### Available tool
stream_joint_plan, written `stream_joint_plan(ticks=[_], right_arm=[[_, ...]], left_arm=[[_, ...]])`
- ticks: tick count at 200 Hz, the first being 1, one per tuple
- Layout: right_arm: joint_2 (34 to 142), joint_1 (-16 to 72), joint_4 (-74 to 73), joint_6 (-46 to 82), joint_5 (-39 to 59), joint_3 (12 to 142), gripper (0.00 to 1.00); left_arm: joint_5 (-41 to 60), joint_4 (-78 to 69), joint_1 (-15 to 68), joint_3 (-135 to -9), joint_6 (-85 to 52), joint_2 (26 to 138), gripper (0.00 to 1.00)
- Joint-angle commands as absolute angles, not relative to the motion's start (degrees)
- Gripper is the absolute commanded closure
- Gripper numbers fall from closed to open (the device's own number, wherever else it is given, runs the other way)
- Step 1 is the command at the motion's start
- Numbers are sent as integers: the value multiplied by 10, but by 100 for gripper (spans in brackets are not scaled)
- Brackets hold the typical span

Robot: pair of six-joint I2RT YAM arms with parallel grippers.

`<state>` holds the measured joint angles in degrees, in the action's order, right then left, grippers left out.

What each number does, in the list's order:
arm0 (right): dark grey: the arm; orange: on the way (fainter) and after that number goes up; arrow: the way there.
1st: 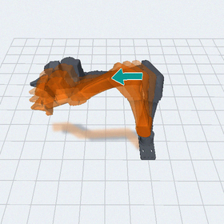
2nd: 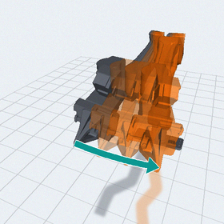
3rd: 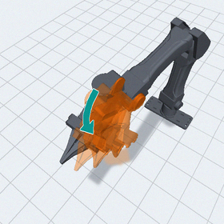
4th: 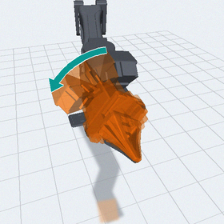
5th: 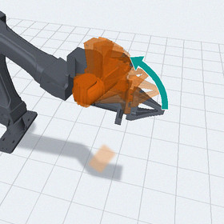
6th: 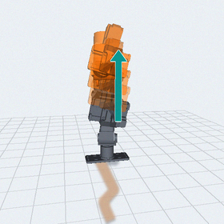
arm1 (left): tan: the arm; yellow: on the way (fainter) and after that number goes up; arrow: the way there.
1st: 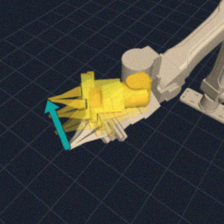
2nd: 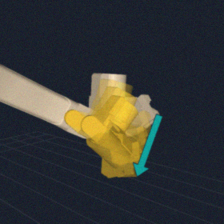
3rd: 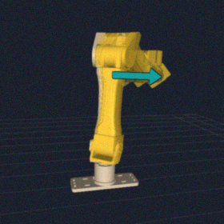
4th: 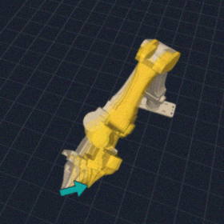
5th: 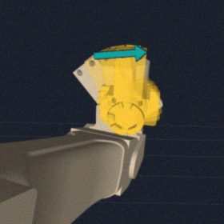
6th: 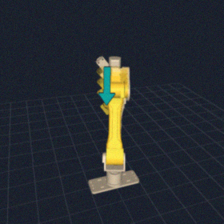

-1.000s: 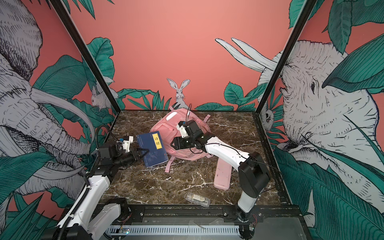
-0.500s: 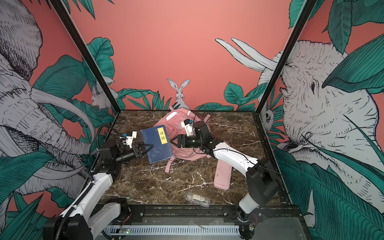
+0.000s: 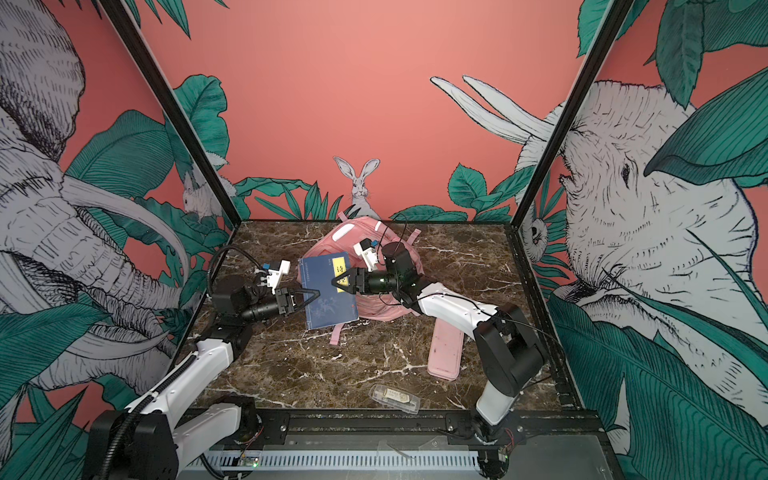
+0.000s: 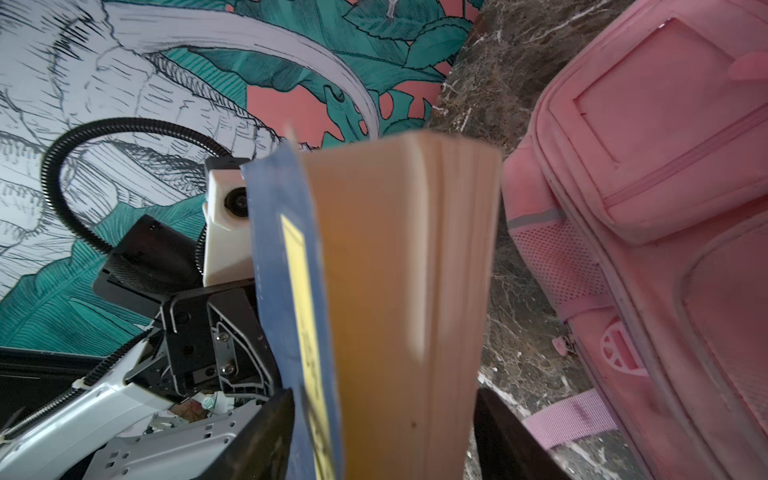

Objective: Pack the student bag
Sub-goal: 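Carry the book with the right gripper toward the backpack while left releases and withdraws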

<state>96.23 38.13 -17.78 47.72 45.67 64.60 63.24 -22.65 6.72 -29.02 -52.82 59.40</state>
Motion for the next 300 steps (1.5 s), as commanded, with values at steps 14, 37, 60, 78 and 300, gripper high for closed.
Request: stream_joint_plan(ticks=[14, 37, 60, 78, 300], right_arm=[[960, 373, -303, 540, 518, 628, 47], [954, 373, -320, 548, 535, 619, 63], [952, 373, -337, 558, 548, 611, 74], [950, 374, -350, 566, 552, 605, 81], [705, 151, 60, 421, 271, 534, 100]], left_arm=[[638, -257, 69, -294, -527, 596, 100], [630, -254, 69, -294, -523, 606, 100], [626, -254, 69, -295, -520, 619, 100], [622, -256, 69, -294, -520, 624, 100], [313, 159, 270, -552, -230, 758, 38]])
